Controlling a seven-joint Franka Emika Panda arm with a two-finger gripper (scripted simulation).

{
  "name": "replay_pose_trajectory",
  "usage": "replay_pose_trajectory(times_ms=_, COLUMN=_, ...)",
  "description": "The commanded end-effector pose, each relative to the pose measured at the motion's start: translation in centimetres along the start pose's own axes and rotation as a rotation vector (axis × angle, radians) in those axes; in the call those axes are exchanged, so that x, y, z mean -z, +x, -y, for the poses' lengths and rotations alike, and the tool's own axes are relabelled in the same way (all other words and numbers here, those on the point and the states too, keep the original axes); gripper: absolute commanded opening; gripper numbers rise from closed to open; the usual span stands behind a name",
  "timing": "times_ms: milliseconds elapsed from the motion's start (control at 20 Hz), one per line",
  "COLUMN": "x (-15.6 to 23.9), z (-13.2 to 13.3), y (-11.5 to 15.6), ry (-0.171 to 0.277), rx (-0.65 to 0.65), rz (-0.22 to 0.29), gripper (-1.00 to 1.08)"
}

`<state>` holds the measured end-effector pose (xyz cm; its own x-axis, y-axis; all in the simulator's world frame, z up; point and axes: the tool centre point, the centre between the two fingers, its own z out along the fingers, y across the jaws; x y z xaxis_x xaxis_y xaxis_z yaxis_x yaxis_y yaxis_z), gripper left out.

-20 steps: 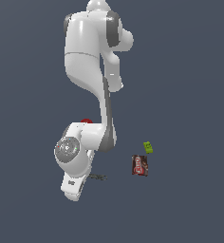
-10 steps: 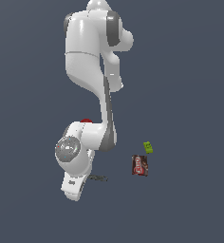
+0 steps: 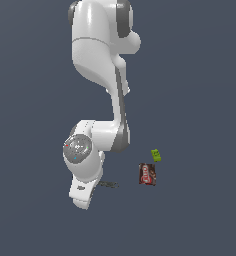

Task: Pick up a designated object from a clutter of objects.

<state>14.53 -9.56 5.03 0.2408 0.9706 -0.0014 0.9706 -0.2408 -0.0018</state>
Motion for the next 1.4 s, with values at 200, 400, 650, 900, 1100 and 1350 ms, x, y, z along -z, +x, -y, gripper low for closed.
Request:
replay_pose_trajectory(times_ms=200, x=5.9, z=1.3, y=3.5, ry=-0.002, rx=0.001, rz=0.001, gripper=-1.0)
replay_pose_trajectory(times_ms=400, x=10.1, z=2.3, y=6.0, ry=-0.002, rx=0.001, rz=0.002, gripper=-1.0)
replay_pose_trajectory(times_ms=650, x=15.2, z=3.4, y=9.1, ry=-0.002, rx=0.002, rz=0.002, gripper=-1.0)
replay_pose_trajectory(times_ms=900, x=20.3, z=4.4, y=12.1, ry=-0.001, rx=0.002, rz=0.001, gripper=-1.0)
replay_pose_trajectory(times_ms=1100, x=24.2, z=5.1, y=14.4, ry=-0.001, rx=0.001, rz=-0.001, gripper=-1.0)
replay_pose_trajectory(times_ms=1350, x=27.9, z=5.6, y=16.5, ry=-0.001, rx=0.0, rz=-0.001, gripper=-1.0)
